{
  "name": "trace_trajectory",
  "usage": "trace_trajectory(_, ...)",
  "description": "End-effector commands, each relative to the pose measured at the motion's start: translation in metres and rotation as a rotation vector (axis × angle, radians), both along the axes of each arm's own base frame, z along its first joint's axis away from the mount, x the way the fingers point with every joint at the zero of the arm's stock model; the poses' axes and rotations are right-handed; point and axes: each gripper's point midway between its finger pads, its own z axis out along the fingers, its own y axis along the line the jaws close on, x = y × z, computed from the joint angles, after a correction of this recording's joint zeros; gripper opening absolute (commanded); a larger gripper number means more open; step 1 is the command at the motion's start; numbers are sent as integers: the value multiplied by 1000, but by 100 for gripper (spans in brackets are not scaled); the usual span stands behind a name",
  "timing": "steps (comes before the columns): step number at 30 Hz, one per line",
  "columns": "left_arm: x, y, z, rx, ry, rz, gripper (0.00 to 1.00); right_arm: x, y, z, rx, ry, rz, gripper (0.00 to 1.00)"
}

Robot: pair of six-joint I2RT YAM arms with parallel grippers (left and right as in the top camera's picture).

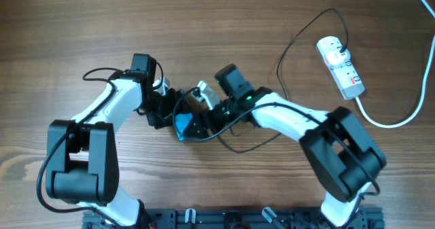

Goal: Plug charger to phone and switch on socket

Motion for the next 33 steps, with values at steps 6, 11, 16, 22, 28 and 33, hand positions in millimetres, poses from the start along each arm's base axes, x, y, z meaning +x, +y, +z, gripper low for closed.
trace_trajectory(6, 3, -4, 7, -37, -28, -19, 62, 9, 24, -20, -16, 60, -106, 59)
trace_trajectory(11, 5, -5, 8, -37, -39, -19, 62, 15, 28, -16, -10, 130, -183, 37)
trace_trajectory(16, 6, -4, 7, -34, -41, -19, 64, 16, 29, -15, -12, 155, -206, 19)
trace_trajectory(22, 5, -4, 7, -34, -37, -19, 86, 17, 30, -13, -7, 175, -225, 4)
trace_trajectory(28, 13, -3, 19, -40, -95, -12, 100, 19, 27, -9, 16, 201, -215, 4)
trace_trajectory(33, 31, 3, 116, -180, -396, 32, 100, 29, 21, 47, 224, 242, -127, 4)
